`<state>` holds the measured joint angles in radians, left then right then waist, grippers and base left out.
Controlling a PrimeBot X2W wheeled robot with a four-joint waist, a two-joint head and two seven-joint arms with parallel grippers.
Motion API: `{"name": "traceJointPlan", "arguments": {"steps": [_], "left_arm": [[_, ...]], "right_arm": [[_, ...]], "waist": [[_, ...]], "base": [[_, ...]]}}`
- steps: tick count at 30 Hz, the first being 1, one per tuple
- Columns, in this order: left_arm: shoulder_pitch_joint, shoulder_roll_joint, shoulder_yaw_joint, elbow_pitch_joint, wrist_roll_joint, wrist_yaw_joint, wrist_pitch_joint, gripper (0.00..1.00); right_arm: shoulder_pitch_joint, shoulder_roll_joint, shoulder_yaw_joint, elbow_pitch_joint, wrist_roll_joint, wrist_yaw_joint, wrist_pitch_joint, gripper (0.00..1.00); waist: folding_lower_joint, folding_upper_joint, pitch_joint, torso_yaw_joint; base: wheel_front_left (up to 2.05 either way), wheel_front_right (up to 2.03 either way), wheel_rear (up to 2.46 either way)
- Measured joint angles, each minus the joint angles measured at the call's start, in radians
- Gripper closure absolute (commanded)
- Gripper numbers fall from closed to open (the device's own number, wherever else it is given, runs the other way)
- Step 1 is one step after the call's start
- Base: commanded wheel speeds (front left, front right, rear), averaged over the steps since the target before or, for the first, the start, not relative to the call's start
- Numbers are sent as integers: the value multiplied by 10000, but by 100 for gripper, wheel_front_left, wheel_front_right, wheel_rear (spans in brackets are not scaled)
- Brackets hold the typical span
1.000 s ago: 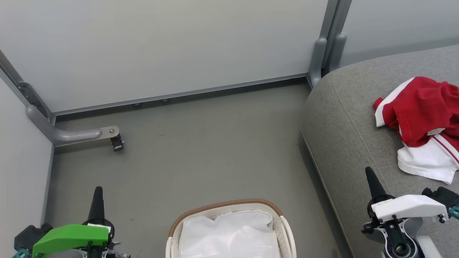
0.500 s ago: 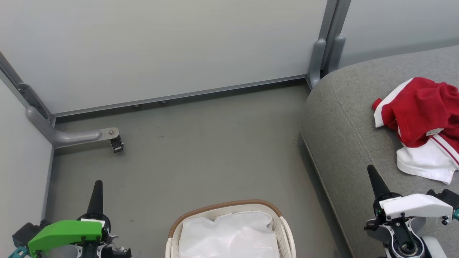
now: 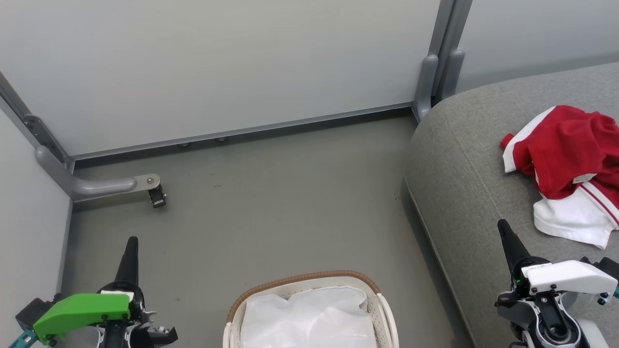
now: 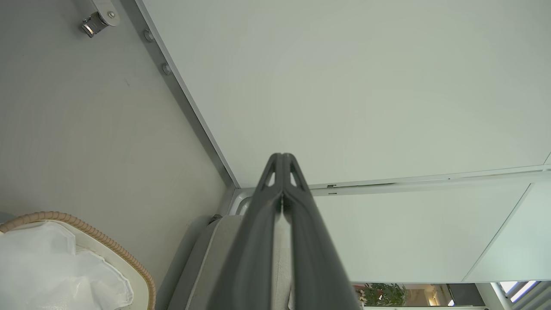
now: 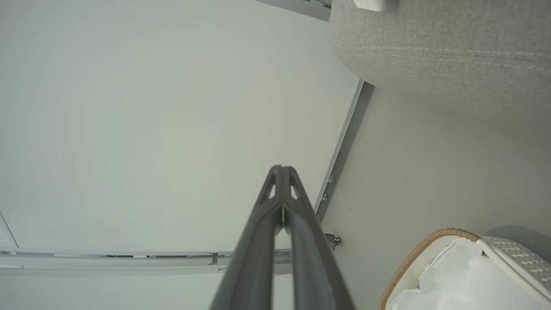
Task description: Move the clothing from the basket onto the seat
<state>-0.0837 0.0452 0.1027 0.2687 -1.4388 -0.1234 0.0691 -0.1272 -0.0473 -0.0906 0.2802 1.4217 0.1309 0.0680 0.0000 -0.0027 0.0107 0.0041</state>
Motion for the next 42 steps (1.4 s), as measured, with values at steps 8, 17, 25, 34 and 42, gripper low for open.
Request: {"name": "traceJointPlan", "arguments": {"steps": [8,17,25,34,42], "left_arm": [[-99,4,38,-56,-569,-8,150,100],[-153,10,84,-113,-1218,-38,330,100],[-231,12,117,-169,-1714,-48,453,100],[-244,12,119,-178,-1714,-54,453,100],[-244,13,119,-178,-1714,-54,453,100]], "right_arm": [[34,0,-81,-105,619,0,163,100],[59,-2,-180,-215,1329,-2,336,100],[87,-2,-251,-307,1873,-2,476,100],[88,-2,-255,-309,1883,-2,476,100],[88,-2,-255,-309,1883,-2,476,100]], "waist": [[0,0,-30,-13],[0,0,-68,-29],[0,0,-97,-41],[0,0,-97,-41],[0,0,-97,-41]], "base": [[0,0,0],[0,0,0],[0,0,0],[0,0,0],[0,0,0]]}}
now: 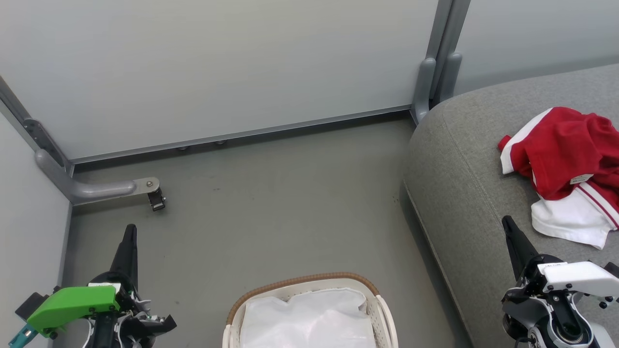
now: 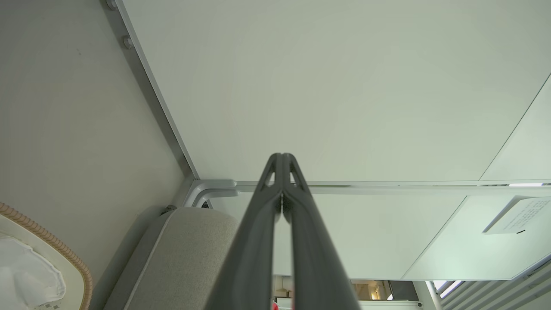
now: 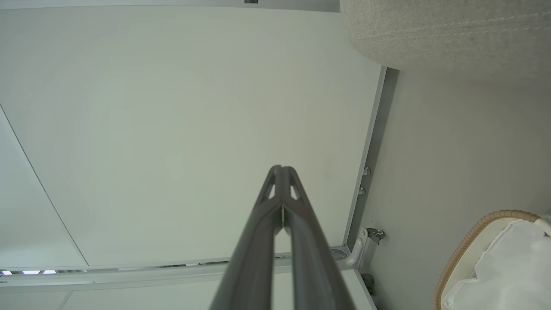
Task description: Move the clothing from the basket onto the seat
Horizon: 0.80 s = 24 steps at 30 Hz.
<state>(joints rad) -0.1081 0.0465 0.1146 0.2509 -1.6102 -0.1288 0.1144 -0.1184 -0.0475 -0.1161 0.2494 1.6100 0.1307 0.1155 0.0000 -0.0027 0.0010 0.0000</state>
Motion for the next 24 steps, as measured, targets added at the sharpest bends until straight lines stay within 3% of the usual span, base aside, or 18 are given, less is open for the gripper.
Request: {"name": "traceJointPlan", "arguments": {"steps": [24], "left_arm": [[-1,0,0,-2,0,0,0,100]], "right_arm": [[1,0,0,0,0,0,0,100]], "waist": [[0,0,0,0]], "base": [[0,0,0]]}}
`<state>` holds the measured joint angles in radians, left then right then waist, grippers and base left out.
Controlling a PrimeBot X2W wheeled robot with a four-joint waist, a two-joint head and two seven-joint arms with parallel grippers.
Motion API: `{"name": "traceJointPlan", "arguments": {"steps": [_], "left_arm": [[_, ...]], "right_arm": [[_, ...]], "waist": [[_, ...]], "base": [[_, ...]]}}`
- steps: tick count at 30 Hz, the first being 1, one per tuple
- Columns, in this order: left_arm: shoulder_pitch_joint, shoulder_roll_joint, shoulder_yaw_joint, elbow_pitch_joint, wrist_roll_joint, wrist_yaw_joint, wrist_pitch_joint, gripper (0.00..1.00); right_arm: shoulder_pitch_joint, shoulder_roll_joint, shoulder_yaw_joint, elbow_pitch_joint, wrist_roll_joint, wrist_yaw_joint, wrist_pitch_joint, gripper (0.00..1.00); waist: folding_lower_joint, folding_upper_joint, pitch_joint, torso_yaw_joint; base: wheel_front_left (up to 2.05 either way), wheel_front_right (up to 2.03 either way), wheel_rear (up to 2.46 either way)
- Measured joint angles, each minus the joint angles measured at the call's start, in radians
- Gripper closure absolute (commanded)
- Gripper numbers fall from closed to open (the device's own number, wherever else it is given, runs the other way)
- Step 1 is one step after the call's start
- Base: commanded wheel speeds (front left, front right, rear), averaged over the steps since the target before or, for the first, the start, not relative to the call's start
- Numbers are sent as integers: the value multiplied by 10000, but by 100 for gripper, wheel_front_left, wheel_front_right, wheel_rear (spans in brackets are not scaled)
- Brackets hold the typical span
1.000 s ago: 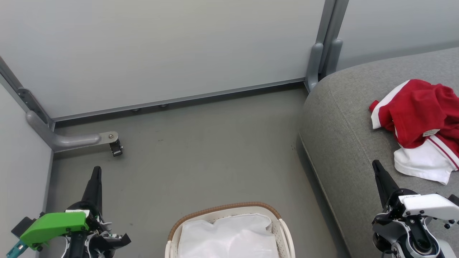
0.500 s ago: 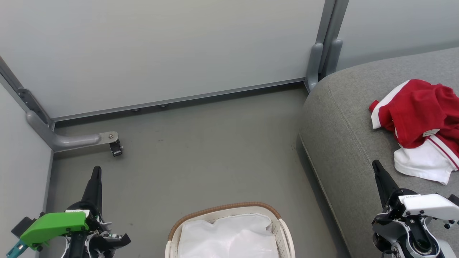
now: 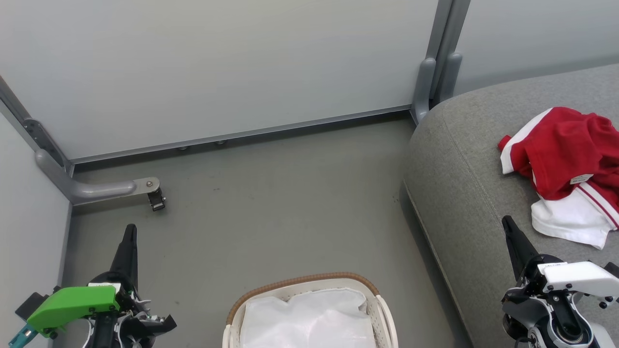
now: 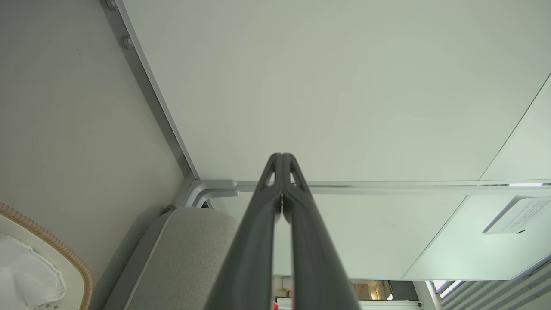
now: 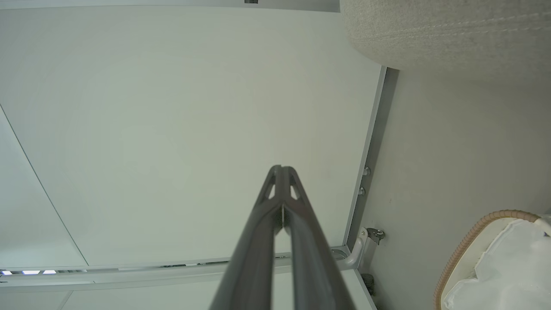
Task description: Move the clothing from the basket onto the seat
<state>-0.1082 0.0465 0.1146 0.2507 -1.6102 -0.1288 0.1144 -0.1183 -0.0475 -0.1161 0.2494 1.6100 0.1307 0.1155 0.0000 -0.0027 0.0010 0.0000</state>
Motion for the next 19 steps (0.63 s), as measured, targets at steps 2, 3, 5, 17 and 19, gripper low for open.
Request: {"name": "traceJointPlan", "arguments": {"steps": [2,3,5,17,19], "left_arm": [[0,0,0,0,0,0,0,100],[0,0,0,0,0,0,0,100],[0,0,0,0,0,0,0,100],[0,0,0,-2,0,0,0,100],[0,0,0,-2,0,0,0,100]], "right_arm": [[0,0,0,0,0,0,0,100],[0,0,0,0,0,0,0,100],[0,0,0,0,0,0,0,100],[0,0,0,-2,0,0,0,100],[0,0,0,-2,0,0,0,100]], "waist": [[0,0,0,0],[0,0,0,0],[0,0,0,0],[0,0,0,0],[0,0,0,0]], "base": [[0,0,0],[0,0,0],[0,0,0],[0,0,0],[0,0,0]]}}
